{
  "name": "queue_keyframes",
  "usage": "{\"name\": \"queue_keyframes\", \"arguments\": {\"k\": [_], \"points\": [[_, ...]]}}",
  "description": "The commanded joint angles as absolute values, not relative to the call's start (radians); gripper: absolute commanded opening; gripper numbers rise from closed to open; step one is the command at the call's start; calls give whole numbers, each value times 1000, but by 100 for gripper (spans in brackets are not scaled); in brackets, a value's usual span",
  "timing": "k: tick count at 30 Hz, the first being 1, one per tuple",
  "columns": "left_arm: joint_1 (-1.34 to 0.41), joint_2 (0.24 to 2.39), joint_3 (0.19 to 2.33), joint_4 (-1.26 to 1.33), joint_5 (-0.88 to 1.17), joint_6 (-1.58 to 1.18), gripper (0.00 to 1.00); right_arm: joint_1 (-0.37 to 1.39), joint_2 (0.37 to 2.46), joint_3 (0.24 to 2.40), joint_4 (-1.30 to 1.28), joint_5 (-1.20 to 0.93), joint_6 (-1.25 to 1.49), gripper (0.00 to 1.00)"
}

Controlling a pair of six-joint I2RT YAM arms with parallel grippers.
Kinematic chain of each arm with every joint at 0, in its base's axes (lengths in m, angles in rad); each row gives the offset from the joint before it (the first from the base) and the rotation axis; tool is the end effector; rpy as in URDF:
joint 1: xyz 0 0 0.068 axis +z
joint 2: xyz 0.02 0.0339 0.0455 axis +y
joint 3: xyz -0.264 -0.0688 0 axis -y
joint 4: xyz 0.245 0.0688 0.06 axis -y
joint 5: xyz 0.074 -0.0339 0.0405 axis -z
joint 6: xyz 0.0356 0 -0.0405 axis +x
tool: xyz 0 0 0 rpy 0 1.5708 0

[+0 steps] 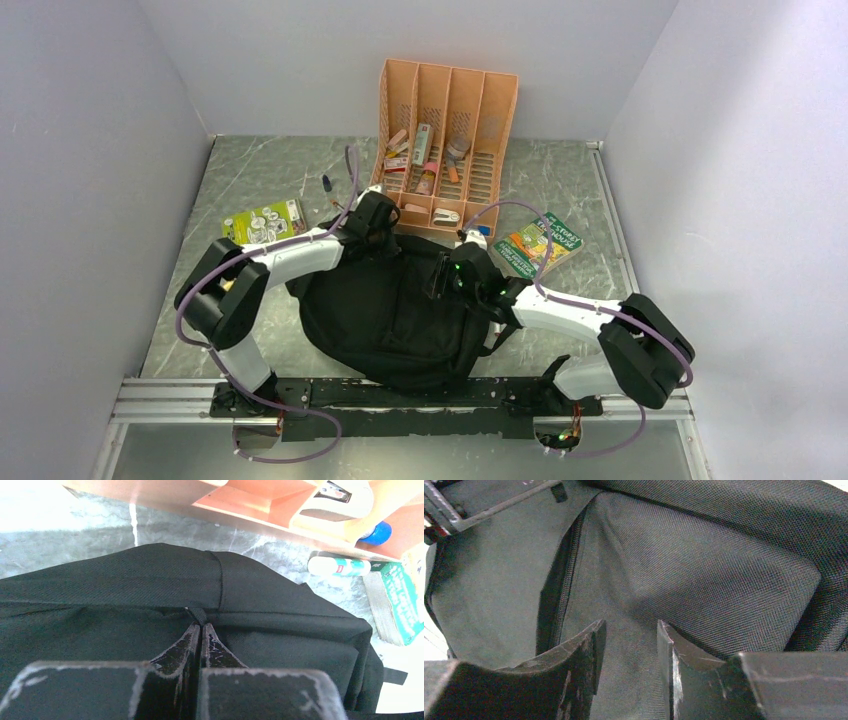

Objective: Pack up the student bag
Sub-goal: Unzip the student bag at the center of the board.

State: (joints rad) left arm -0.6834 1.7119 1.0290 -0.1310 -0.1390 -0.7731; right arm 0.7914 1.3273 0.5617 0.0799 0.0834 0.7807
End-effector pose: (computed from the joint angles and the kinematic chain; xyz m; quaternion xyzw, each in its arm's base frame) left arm 0.2823 -0.2235 0.1874 -0.0672 0.9249 -0.1972 0.3180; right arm 0.1844 0.1824 0.1739 0.0130 0.9030 0.2761 0.3290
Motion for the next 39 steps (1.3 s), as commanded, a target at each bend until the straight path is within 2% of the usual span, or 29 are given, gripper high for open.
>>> {"name": "queue_keyframes", "arguments": {"k": [1,25,30,39], "points": [[-683,1657,1047,-175,-194,-696,5,794,1338,574,59,108,781,46],[-587,1640,1137,-392,-362,-432,5,794,1314,555,23,169,788,45],[-566,1634,1156,-455,-435,-447,5,794,1313,554,13,182,793,45],[-508,1575,1103,-485,-438,-471,5,794,1321,556,9,187,790,46]]}}
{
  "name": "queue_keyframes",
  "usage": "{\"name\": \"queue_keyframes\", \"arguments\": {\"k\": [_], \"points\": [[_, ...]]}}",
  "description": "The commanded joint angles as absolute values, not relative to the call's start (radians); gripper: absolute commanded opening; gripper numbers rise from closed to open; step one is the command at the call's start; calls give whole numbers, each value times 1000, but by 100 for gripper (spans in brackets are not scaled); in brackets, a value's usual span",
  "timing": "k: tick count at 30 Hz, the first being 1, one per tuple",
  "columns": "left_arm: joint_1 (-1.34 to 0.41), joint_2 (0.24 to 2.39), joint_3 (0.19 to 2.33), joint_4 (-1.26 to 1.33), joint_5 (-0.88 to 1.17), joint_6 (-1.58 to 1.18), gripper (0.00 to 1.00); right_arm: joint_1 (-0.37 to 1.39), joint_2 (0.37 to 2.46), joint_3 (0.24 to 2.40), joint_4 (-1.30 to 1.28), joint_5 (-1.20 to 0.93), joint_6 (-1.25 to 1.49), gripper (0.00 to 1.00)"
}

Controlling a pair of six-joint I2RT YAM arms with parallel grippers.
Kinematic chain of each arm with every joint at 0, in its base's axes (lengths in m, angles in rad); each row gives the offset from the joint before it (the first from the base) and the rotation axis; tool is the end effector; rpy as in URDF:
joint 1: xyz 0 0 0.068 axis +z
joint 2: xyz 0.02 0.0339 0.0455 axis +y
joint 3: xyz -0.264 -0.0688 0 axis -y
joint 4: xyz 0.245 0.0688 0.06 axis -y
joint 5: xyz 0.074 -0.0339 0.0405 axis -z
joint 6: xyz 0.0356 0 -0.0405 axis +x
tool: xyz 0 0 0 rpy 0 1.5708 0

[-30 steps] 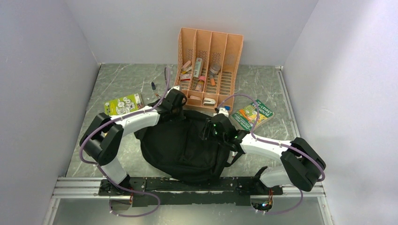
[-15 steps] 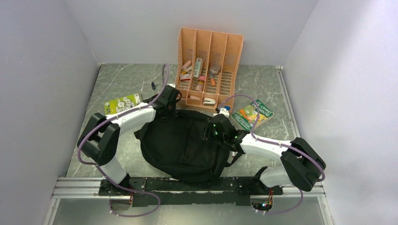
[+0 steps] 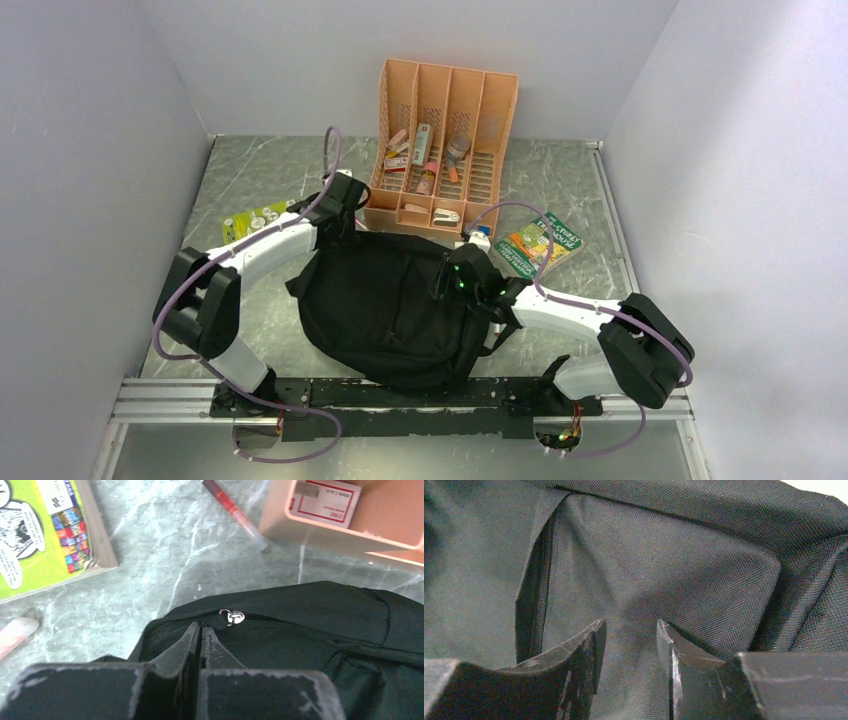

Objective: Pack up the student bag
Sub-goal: Unzip the student bag at the center of the board.

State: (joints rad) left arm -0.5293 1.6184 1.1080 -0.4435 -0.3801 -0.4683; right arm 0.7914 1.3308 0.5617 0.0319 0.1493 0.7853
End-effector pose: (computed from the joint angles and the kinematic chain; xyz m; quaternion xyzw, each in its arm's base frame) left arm 0.2981 -0.1591 0.2225 -0.0288 0.9370 0.0155 0.3479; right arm 0.1836 0.1783 0.1692 0.0274 0.9119 0.2382 0.3330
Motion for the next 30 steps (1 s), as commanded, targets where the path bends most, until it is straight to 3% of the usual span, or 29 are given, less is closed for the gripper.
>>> {"name": "queue_keyframes", "arguments": {"k": [1,5,8,12,18,21,30], "points": [[-506,1577,1104,-493,-445,-469,5,794,1321,556,10,188,790,46],[-500,1563,1091,-496,-465,-447,11,794,1325,560,11,182,785,47],[-497,1546,1086,-492,-462,-422,5,793,1316,577,3,192,761,49],[-497,1510,1075,-447,-404,-382,5,794,1268,624,22,185,663,53],[-497,1474,1095,-423,-316,-338,5,794,1279,723,170,129,478,73],[-497,1447,1083,-400,-279,-324,5,794,1333,764,273,115,372,77],[-497,1386,1035,-353,-249,-324,5,795,1518,796,613,-152,-66,71]]}}
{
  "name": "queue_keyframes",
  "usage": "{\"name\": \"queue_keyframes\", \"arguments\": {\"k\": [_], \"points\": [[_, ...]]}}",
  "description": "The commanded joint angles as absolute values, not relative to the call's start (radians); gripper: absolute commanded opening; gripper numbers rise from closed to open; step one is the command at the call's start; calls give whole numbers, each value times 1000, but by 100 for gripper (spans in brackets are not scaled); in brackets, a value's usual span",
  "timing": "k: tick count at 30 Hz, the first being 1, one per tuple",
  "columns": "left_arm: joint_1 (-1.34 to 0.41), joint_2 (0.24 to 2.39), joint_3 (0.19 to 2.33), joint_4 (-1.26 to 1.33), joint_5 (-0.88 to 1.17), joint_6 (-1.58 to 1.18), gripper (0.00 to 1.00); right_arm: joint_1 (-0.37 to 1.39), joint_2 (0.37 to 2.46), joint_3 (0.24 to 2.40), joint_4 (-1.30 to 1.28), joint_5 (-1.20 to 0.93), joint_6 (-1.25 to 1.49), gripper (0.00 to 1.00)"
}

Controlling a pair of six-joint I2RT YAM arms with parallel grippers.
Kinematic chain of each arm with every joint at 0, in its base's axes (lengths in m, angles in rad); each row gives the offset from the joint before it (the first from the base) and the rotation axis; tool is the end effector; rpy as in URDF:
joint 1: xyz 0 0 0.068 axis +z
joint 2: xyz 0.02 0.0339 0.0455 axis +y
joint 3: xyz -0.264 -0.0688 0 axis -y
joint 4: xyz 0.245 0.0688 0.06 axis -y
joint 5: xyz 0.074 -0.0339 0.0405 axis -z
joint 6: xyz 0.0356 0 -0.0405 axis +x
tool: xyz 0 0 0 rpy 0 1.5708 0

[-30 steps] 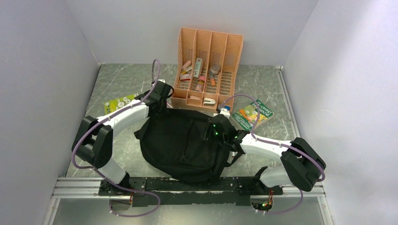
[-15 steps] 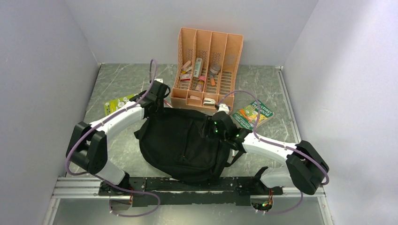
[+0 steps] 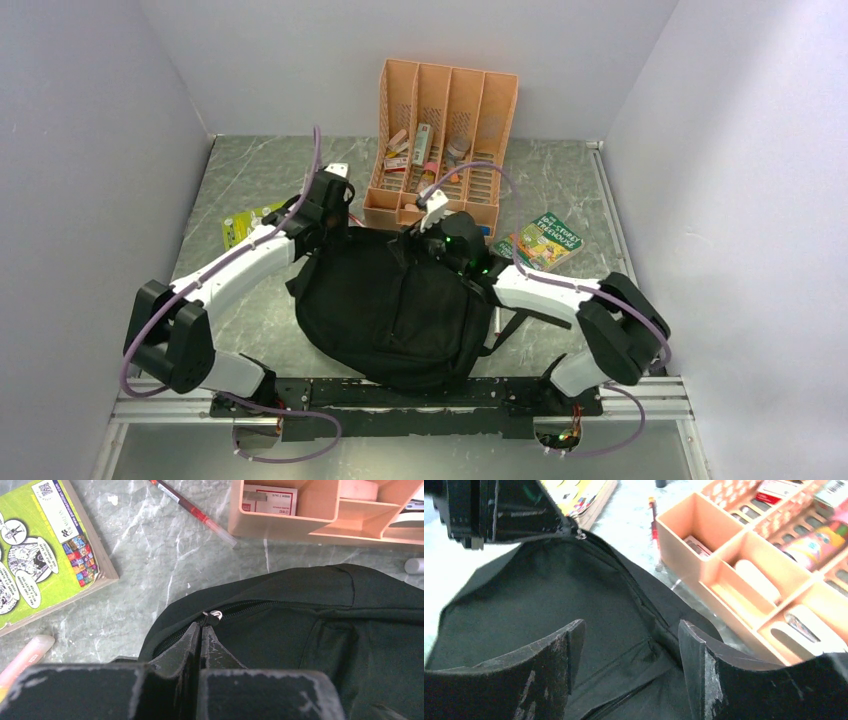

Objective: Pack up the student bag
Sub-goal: Unzip the student bag at the center of the board.

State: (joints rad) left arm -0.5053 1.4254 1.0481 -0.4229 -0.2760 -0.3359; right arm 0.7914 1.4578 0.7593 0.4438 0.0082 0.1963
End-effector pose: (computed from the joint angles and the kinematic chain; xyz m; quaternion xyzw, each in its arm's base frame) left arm 0.2734 -0.1401 0.2626 0.0261 0.9190 -0.0356 0.3919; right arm 0.2269 0.2292 0.2366 -0.2296 0.7572 0.2870 0.5400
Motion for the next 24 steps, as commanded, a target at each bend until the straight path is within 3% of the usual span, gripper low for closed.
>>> {"name": "queue_keyframes", "arguments": {"k": [1,4,8,24], "points": [[-497,1383,1033,-351,-246,-326,5,795,1541,811,615,-178,-103,69],[-497,1373,1021,-342,-237,-331,5,795,1621,861,590,-249,-244,64],[-497,1357,1000,-330,-231,-336,5,793,1691,884,634,-323,-377,65],[-497,1308,994,-364,-244,-353,5,782,1961,1145,588,-507,-455,60]]}}
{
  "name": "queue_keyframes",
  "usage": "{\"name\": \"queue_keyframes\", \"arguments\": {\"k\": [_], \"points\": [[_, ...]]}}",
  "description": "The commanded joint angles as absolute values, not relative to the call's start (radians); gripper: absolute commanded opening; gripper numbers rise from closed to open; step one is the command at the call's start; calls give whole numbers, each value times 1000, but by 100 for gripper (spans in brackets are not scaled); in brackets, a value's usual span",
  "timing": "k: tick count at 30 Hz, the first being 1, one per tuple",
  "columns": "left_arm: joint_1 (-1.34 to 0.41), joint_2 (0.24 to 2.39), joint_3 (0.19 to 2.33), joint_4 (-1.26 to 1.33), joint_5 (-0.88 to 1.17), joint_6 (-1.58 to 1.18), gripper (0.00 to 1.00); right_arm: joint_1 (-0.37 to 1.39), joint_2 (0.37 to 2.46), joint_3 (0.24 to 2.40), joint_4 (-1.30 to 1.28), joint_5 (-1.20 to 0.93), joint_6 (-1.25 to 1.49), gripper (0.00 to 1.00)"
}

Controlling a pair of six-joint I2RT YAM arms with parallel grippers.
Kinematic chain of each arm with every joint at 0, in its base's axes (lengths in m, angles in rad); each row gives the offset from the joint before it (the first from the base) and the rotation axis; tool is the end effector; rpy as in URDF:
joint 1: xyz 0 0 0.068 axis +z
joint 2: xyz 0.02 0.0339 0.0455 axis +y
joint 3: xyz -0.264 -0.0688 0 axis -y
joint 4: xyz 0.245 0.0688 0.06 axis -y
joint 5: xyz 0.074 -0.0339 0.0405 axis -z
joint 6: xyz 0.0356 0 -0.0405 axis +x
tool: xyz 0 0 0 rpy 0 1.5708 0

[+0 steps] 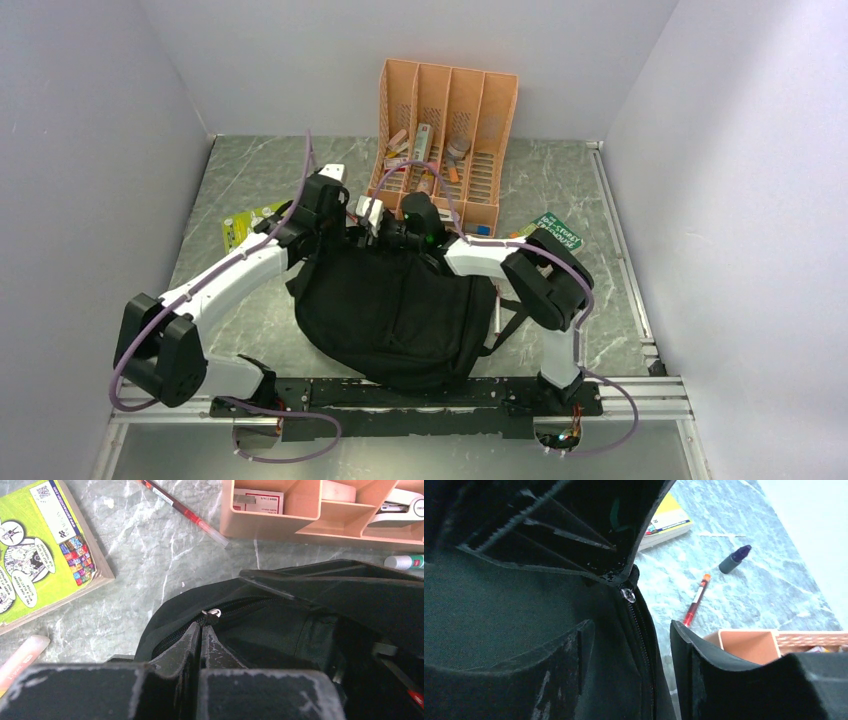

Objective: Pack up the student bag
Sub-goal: Unzip the student bag at the center of the board.

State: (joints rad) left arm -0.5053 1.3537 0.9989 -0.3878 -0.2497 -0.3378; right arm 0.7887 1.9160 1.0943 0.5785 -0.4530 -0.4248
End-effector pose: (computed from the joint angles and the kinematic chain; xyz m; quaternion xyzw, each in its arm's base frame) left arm 0.2612 -0.1344 0.2691 0.0261 0.9094 -0.0593 0.4109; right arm 0.2871 0.3111 0.1978 -0.5513 0.5516 0.2826 0.5585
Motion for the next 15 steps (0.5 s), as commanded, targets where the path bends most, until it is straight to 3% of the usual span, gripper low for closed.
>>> {"name": "queue_keyframes", "arguments": {"k": [1,10,12,15], "points": [[-497,1305,993,-368,-245,-355,5,780,1974,1158,578,-517,-456,58],[-497,1302,989,-404,-263,-375,5,757,1968,1148,604,-504,-399,8],[-497,1302,997,-425,-276,-390,5,751,1951,1131,627,-470,-384,0],[-497,1309,1017,-478,-321,-425,5,748,1906,1101,658,-378,-351,0]]}}
